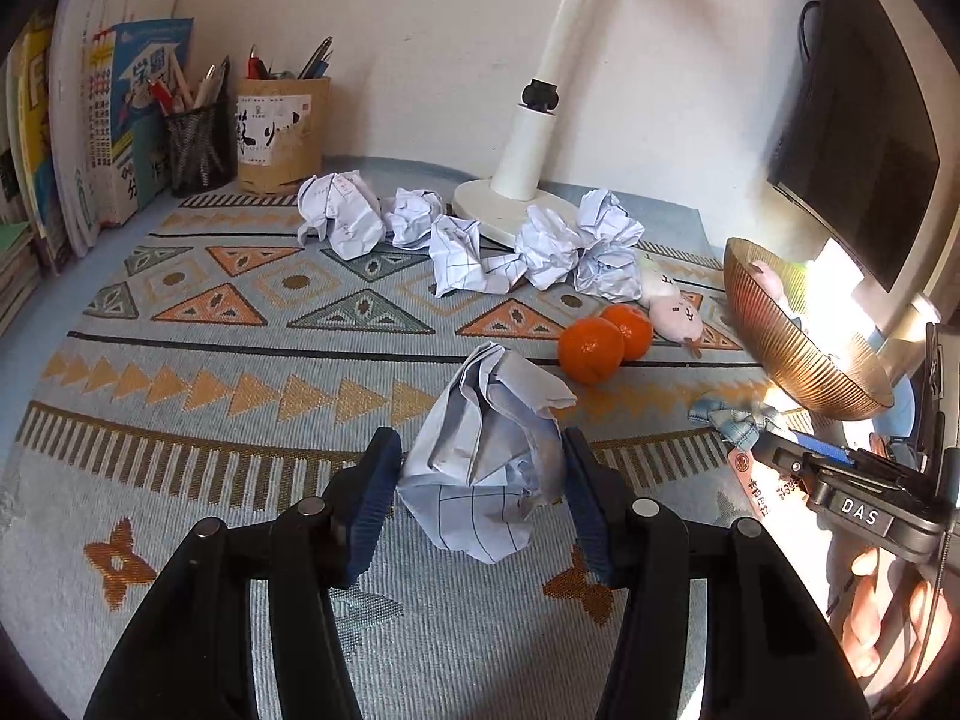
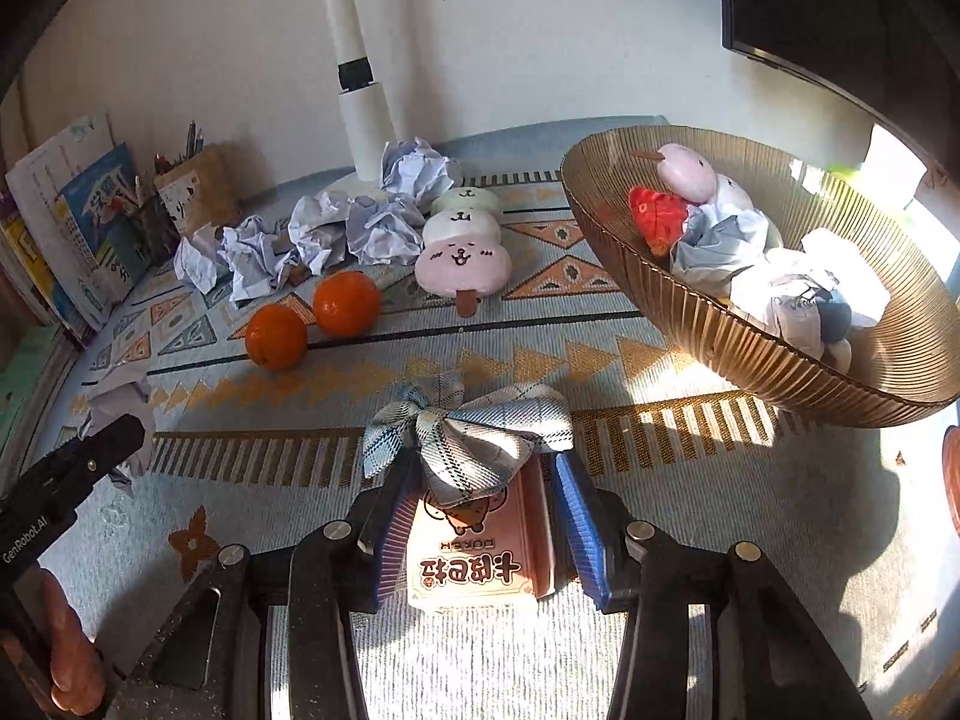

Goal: Organize objects
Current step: 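Grasp a crumpled paper ball with the left gripper while the right gripper grasps the pink milk carton, then carry the paper ball and pink carton over the amber bowl and open both grippers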

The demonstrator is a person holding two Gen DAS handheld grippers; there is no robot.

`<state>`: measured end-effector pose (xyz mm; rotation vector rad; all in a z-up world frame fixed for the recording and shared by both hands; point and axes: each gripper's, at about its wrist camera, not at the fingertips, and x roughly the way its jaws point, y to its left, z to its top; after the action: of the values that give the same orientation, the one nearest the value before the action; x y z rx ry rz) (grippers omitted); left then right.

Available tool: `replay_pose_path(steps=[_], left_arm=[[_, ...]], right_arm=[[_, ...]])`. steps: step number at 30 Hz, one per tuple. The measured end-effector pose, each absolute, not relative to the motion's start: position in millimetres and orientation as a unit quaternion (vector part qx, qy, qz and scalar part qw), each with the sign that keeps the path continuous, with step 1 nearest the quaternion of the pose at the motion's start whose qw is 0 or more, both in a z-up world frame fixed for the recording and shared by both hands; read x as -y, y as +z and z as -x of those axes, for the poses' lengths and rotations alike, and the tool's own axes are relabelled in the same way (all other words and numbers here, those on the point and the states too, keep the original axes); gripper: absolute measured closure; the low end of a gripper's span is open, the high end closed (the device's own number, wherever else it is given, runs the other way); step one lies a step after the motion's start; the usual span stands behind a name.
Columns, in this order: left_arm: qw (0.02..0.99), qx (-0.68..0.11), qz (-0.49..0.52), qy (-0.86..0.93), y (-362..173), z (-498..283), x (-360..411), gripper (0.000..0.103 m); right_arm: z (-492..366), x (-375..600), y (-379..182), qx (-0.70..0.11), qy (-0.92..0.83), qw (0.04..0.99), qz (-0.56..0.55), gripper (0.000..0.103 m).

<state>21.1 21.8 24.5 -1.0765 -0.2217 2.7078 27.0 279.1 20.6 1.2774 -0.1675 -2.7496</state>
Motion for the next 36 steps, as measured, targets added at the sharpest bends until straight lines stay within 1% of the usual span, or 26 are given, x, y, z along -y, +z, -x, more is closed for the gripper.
replay_pose_path(steps=[1, 2, 4, 7, 16, 17, 18, 19, 21, 26, 33, 34, 35, 36], left_arm=[[0.111, 0.076, 0.365, 0.921, 25, -21, -22, 0.051], [0.113, 0.077, 0.365, 0.921, 25, -22, -21, 0.051], [0.116, 0.079, 0.364, 0.921, 25, -21, -21, 0.051], [0.120, 0.080, 0.365, 0.920, 25, -21, -21, 0.051], [0.117, 0.087, 0.365, 0.919, 25, -21, -19, 0.051], [0.117, 0.087, 0.365, 0.919, 25, -21, -19, 0.051], [0.117, 0.086, 0.366, 0.919, 25, -21, -19, 0.051], [0.117, 0.086, 0.366, 0.919, 24, -21, -19, 0.051], [0.118, 0.085, 0.367, 0.919, 24, -21, -19, 0.051], [0.119, 0.084, 0.368, 0.918, 24, -21, -20, 0.051], [0.115, 0.082, 0.368, 0.919, 24, -20, -20, 0.051], [0.113, 0.080, 0.368, 0.919, 24, -20, -20, 0.051], [0.113, 0.078, 0.369, 0.919, 23, -20, -21, 0.051], [0.112, 0.076, 0.370, 0.919, 23, -20, -21, 0.051]], right_arm=[[-29, -282, 20, 0.070, -0.899, 0.064, -0.427, 0.043], [-33, -285, 19, 0.077, -0.896, 0.066, -0.431, 0.036], [-42, -289, 16, 0.081, -0.895, 0.063, -0.434, 0.034], [-51, -293, 9, 0.080, -0.888, 0.069, -0.448, 0.034], [-39, -277, 8, 0.066, -0.890, 0.072, -0.446, 0.035], [-39, -271, 8, 0.047, -0.894, 0.058, -0.443, 0.043], [-38, -266, 7, 0.027, -0.895, 0.044, -0.442, 0.048], [-40, -262, 7, 0.008, -0.899, 0.031, -0.437, 0.063], [-43, -261, 7, 0.001, -0.897, 0.049, -0.438, 0.063], [-72, -272, 12, 0.033, -0.878, 0.118, -0.463, 0.063], [-106, -276, 8, 0.006, -0.881, 0.115, -0.459, 0.062], [-105, -275, 8, 0.004, -0.882, 0.112, -0.457, 0.059], [-104, -273, 8, 0.005, -0.883, 0.111, -0.456, 0.053], [-102, -272, 8, 0.006, -0.883, 0.114, -0.455, 0.052]])
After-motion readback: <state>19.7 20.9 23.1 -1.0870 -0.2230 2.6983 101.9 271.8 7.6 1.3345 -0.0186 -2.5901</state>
